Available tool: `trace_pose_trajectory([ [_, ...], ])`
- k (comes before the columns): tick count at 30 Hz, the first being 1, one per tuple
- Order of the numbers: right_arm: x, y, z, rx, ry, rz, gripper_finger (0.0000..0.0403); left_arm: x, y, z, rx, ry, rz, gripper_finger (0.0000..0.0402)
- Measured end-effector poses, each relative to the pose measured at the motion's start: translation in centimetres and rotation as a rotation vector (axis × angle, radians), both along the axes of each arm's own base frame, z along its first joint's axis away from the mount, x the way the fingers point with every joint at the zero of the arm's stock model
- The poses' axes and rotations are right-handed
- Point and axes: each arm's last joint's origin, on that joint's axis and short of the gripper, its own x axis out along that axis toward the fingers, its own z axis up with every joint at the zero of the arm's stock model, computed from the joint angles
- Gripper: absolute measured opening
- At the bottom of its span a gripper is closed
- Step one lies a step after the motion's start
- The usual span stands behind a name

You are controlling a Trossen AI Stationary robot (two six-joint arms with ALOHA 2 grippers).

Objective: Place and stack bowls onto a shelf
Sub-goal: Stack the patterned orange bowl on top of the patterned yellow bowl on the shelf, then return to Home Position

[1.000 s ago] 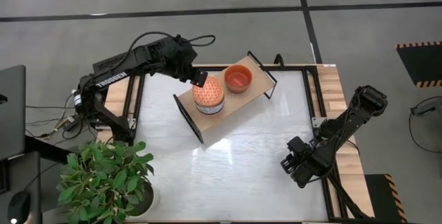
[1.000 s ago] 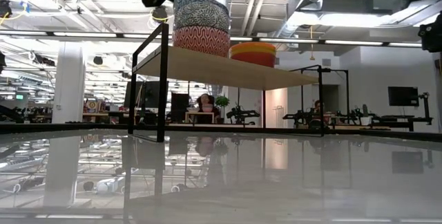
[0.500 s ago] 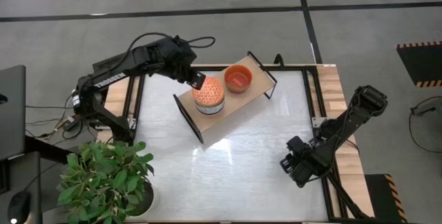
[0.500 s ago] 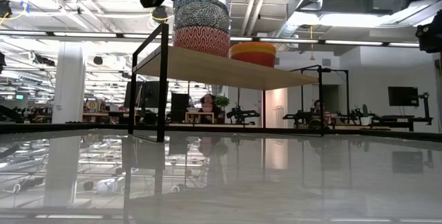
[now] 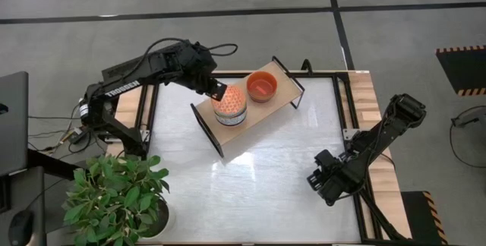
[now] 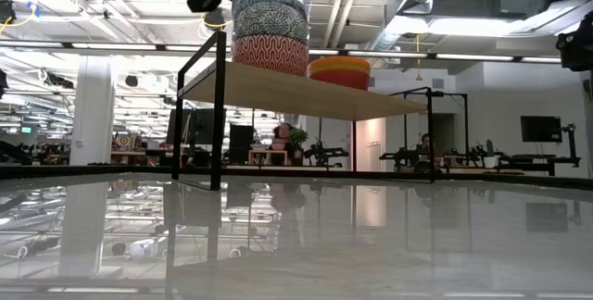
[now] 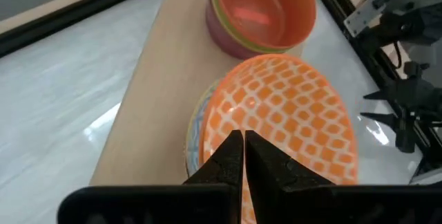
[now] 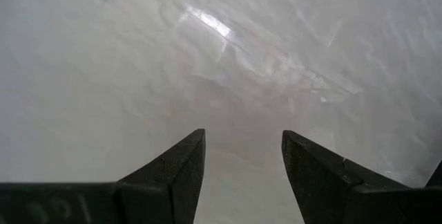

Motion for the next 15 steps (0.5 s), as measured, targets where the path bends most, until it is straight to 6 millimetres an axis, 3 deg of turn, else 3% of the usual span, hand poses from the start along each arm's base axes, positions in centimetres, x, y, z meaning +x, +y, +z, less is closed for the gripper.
trace_pose_trajectory([
  [8, 0.3, -0.1, 0.0, -0.009, -0.031, 0.002, 0.0218, 0.2, -2.0, 1.8, 0.032, -0.049, -0.028, 0.0000],
  [15, 2.4, -0.4, 0.2, -0.022, -0.139, 0.113, 0.0218, -1.4, -5.1, 4.8, 0.075, -0.180, -0.090, 0.0000],
])
